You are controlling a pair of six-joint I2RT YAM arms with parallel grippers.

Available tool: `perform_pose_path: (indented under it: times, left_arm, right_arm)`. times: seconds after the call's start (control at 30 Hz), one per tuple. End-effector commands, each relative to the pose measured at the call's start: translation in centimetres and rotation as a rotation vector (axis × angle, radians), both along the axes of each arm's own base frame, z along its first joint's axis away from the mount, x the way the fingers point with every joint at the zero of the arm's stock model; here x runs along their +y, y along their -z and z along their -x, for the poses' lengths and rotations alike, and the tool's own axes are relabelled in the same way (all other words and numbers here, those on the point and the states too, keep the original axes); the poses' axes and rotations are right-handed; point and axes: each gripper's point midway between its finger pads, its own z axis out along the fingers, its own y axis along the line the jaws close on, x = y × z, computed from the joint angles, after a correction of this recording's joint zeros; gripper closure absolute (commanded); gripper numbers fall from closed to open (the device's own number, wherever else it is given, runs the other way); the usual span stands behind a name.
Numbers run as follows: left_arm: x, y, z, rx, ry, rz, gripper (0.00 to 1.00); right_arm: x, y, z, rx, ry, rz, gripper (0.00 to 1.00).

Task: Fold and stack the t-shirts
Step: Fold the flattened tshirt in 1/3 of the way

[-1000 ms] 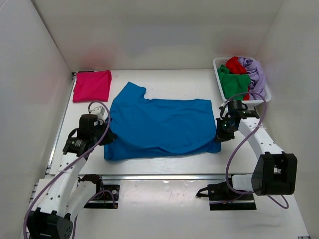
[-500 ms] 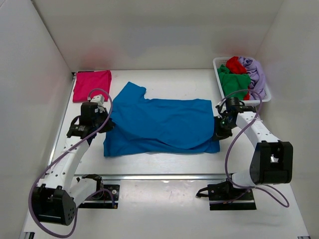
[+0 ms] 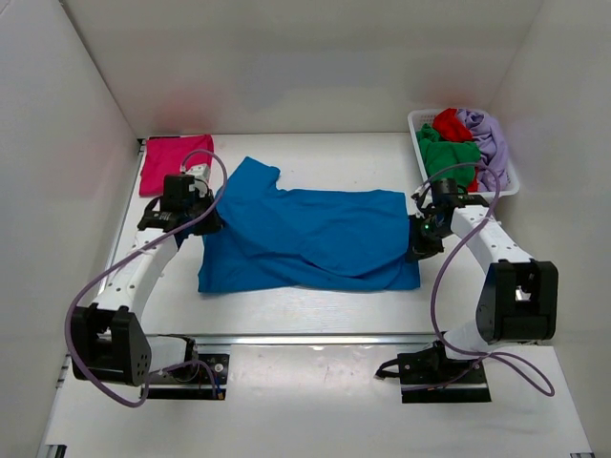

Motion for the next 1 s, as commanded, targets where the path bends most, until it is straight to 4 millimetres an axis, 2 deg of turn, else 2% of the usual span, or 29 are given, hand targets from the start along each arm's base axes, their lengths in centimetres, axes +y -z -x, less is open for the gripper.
perform_pose_path:
  times: [0.0,0.07,0.23,0.3,0.4,0.67,0.73,0.8,0.83,0.87,0.97]
  left_arm:
    - [-1.6,-3.9,-1.6,-0.136,0.100,0.026,1.00]
    - [-2.2,-5.3,-2.7,-0.175,0.136,0.024,1.00]
    - [-3.3,-5.3,-4.1,-0.138,0.224,0.011,1.00]
    - [-3.8,-4.7,-4.6,-0.119,0.249,-0.003,1.00]
    - [-3.3,-3.2,-5.1,-0.064,0.228,-0.030,1.00]
    - [-1.7,1.8,-4.2,0.122,0.135,-0.062,1.00]
    - [-1.6,2.1,-4.2,0.118,0.124,-0.061,0.54]
    - [-1.4,2.2,-4.2,0.108,0.102,-0.056,0.46]
    - [-1.1,1.8,-4.3,0.098,0.085,-0.046,0.40]
    - [-0.7,1.6,-4.1,0.098,0.074,-0.052,0.34]
    - [0.2,1.0,-2.0,0.138,0.054,-0.074,0.23]
  right_arm:
    - [0.2,-1.1,-1.7,-0.050,-0.008,-0.014,1.00]
    - [0.4,-1.0,-1.7,-0.049,-0.022,-0.014,1.00]
    - [0.3,-0.6,-1.9,-0.044,-0.017,-0.011,0.99]
    - [0.2,-0.3,-1.9,-0.041,-0.011,-0.012,1.00]
    - [0.1,-0.2,-2.1,-0.043,-0.015,-0.005,0.99]
    - [-0.4,0.5,-2.9,-0.040,-0.026,0.010,1.00]
    - [-0.6,0.8,-3.5,-0.058,-0.032,0.034,0.96]
    - [-0.7,0.5,-4.5,-0.093,-0.023,0.054,0.78]
    - [-1.0,0.4,-4.7,-0.100,-0.015,0.074,0.74]
    - [-1.6,-0.1,-5.3,-0.124,0.000,0.091,0.65]
    - [-2.1,-1.7,-6.0,-0.170,0.021,0.114,0.47]
